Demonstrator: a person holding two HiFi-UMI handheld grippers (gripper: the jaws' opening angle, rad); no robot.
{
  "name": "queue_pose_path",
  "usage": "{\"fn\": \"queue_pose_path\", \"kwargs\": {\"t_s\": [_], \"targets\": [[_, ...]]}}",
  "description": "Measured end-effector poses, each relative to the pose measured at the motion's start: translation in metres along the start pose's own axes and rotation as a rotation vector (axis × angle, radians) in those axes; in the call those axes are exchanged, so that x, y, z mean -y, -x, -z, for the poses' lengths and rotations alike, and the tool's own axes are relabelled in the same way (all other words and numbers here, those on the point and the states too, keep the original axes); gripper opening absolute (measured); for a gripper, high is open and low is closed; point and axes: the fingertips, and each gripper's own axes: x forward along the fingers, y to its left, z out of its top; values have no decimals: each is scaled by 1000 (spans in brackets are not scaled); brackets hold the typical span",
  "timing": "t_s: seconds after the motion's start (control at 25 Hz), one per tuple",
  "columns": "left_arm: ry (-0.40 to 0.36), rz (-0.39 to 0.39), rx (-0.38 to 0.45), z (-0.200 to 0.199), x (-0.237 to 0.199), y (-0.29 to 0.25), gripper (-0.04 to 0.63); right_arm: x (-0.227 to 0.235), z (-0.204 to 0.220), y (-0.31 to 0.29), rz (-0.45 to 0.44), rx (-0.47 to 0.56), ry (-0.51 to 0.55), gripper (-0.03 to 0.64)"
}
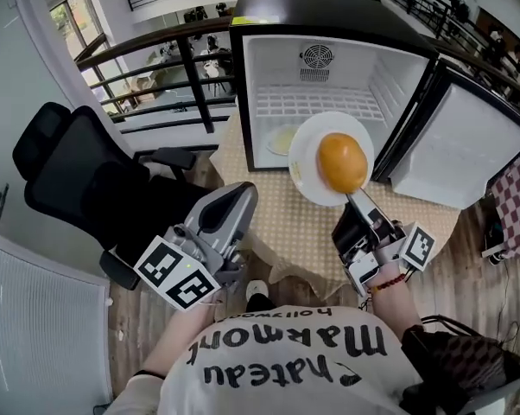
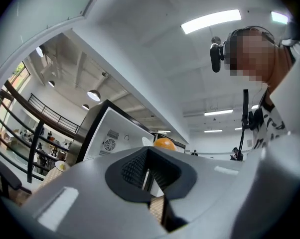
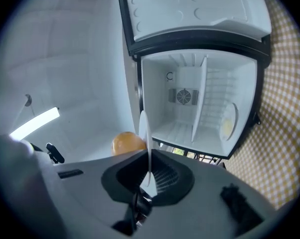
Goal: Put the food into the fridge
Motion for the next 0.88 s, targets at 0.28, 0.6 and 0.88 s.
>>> {"fn": "queue_pose_path", "kwargs": {"t_s": [0.28, 0.6, 0.88], "targets": [[-72, 88, -107, 3, -53, -36, 5, 34, -21, -38, 156, 99, -14, 25], [-27, 177, -130, 14, -99, -50, 5, 85, -27, -88, 311, 174, -42, 25], [-8, 273, -177, 44, -130, -73, 5, 133, -41, -117, 458, 226, 27, 25]]}}
